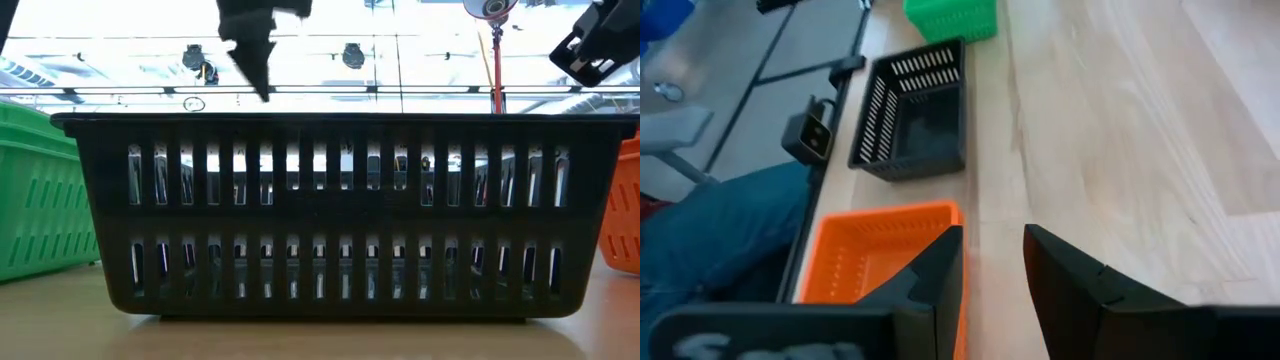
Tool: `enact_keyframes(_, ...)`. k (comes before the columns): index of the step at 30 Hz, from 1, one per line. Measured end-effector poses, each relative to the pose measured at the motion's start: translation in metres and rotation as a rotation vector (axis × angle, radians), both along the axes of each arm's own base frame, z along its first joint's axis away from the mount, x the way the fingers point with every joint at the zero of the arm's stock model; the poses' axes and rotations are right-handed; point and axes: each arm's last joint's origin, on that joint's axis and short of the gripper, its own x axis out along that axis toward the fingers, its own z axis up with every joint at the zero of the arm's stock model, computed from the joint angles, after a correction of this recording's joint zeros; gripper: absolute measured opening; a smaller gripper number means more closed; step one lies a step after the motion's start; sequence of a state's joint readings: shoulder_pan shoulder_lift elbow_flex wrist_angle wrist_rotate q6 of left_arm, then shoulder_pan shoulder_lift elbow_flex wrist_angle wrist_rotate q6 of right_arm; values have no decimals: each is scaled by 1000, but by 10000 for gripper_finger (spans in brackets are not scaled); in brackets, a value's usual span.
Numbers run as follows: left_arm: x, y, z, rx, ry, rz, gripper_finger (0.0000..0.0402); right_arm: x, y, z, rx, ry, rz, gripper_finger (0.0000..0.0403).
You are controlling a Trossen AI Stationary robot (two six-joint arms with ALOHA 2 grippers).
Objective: Stack baskets by color
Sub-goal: Stack the top left black bin on top of the bottom black bin
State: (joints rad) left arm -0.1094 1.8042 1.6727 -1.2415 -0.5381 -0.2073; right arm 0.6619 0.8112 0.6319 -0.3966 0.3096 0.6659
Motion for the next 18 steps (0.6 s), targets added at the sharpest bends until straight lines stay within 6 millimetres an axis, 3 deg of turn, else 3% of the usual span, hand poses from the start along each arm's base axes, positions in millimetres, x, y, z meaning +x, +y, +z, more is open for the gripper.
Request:
enact_keyframes(4,-11,33,-17,-72,148,58,170,-1,0,-1,-21,12,11,105)
enact_keyframes(8,-24,55,-39,-152,328,-20,170,-1,0,-2,-44,9,27,105)
enact_keyframes(18,-51,89,-81,-225,655,-300,170,0,1,-2,-119,-12,84,105)
